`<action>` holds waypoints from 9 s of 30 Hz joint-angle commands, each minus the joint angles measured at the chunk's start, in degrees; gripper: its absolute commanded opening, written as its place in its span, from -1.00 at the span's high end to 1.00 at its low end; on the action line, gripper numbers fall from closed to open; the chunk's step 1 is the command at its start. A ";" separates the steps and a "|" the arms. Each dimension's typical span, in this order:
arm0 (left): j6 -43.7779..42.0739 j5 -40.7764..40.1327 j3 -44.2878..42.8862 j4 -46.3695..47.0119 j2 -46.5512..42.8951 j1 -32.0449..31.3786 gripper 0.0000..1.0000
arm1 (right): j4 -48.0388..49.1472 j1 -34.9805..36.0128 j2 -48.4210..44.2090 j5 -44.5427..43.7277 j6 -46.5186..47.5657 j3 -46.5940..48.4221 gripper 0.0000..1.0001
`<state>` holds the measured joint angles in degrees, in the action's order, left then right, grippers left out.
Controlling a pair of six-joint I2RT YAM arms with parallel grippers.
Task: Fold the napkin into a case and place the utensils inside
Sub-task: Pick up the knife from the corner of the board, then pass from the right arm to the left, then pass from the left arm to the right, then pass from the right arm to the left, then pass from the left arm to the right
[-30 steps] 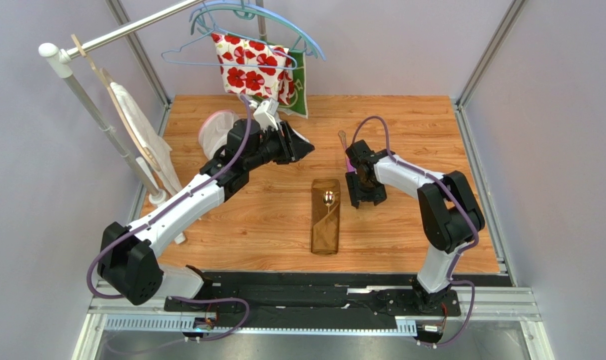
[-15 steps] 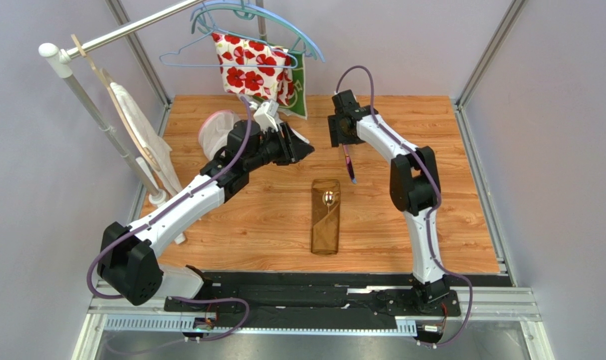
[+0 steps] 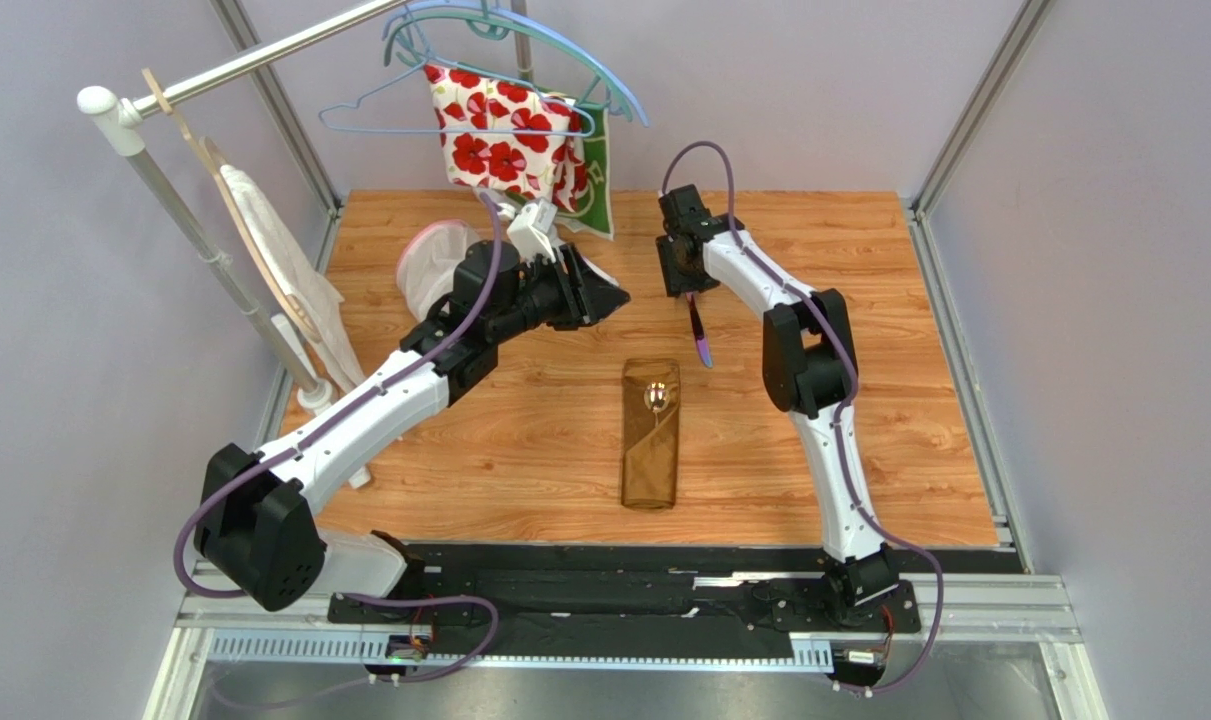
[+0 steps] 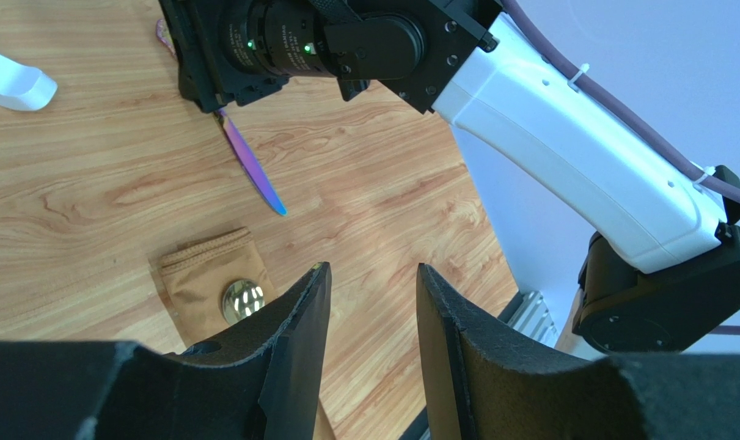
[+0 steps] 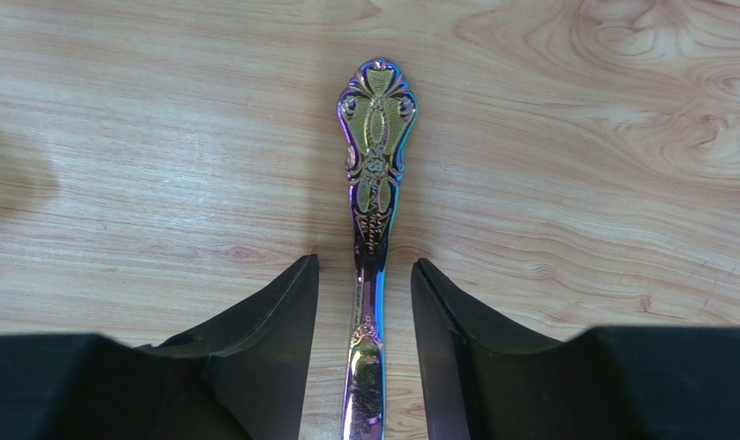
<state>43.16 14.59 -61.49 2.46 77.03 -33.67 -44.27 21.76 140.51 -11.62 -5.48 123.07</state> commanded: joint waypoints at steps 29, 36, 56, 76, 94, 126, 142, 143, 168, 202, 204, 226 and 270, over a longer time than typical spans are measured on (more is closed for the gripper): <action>1.40 -0.79 -4.32 -8.24 4.86 -0.17 -0.21 | -10.60 -2.16 2.25 12.50 2.31 -2.54 1.00; 3.60 4.65 -15.49 -12.31 19.98 0.36 -0.26 | 6.29 -2.42 -13.58 13.46 3.45 -19.08 1.00; 16.78 14.33 -36.41 -4.22 52.60 3.61 -0.25 | 17.11 -3.57 -24.05 18.47 2.84 -33.06 1.00; 20.92 12.57 -46.95 -1.40 64.20 2.56 -0.32 | 18.61 -2.86 -29.58 21.90 1.08 -37.90 1.00; 22.15 17.40 -40.74 11.42 60.62 2.21 1.00 | 12.38 -2.68 -38.27 20.93 -5.59 -42.99 0.75; 34.81 30.68 -6.54 43.78 28.18 1.41 1.00 | 39.77 -2.43 -72.39 69.00 -26.68 -82.01 -0.24; -29.26 16.85 -16.02 -42.87 -6.62 6.51 -0.22 | 15.73 12.57 -65.46 70.32 -4.64 -70.86 1.00; -30.40 18.62 -16.46 -44.80 -7.24 6.51 -0.22 | 14.40 14.17 -64.67 70.68 -3.24 -69.64 1.00; -29.54 52.91 4.80 -43.33 -14.90 5.81 -0.35 | 7.00 30.10 -70.90 71.03 2.48 -66.82 1.00; -13.45 -6.85 31.52 13.69 -46.01 2.56 1.00 | 27.74 15.33 -77.59 13.82 -65.34 -66.82 -0.91; -13.54 -8.17 32.05 15.29 -45.75 2.29 1.00 | 28.27 16.82 -73.98 11.80 -67.20 -65.24 -0.75; -15.38 -7.91 33.37 17.41 -44.95 2.12 1.00 | 31.61 18.93 -60.36 1.94 -72.57 -52.14 -0.47; 0.07 -10.82 25.45 -26.46 -47.77 2.21 -0.05 | 19.85 16.47 -50.87 1.34 -31.38 -35.71 1.00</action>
<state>37.19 3.68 -36.23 -15.77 27.75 -31.48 -19.62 38.28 87.00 -8.51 -54.89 79.99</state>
